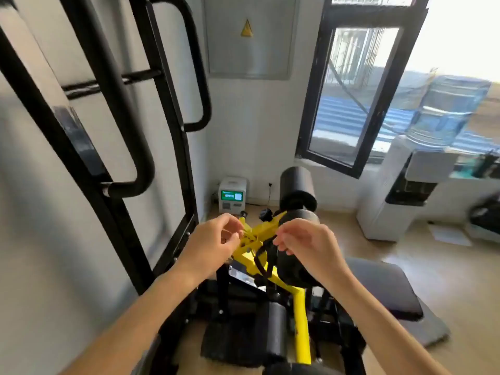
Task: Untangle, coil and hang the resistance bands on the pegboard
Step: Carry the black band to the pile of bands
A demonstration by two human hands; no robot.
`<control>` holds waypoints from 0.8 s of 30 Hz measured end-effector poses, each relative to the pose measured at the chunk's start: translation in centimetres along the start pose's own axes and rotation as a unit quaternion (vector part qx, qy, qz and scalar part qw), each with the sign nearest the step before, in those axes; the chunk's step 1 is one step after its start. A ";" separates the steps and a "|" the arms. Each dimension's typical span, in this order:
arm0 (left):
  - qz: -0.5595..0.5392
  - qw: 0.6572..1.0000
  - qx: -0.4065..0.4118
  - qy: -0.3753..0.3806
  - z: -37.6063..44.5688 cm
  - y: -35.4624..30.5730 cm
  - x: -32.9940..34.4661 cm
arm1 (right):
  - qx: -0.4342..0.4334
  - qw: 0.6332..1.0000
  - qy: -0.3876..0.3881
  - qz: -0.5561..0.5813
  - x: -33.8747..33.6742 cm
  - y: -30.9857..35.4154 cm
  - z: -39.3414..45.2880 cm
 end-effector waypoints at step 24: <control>0.028 0.982 0.041 0.181 2.6 4.0 19.3 | 0.023 0.950 0.090 -0.299 -3.0 -14.6 0.7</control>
Point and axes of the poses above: each hand's wrist, its own z-axis towards the middle knuckle, its own x-axis out of the palm, y = z × x, the point moved 9 cm from there along z, towards the middle knuckle, and after that the axes turned 12 degrees about -y, right-handed, at the moved point
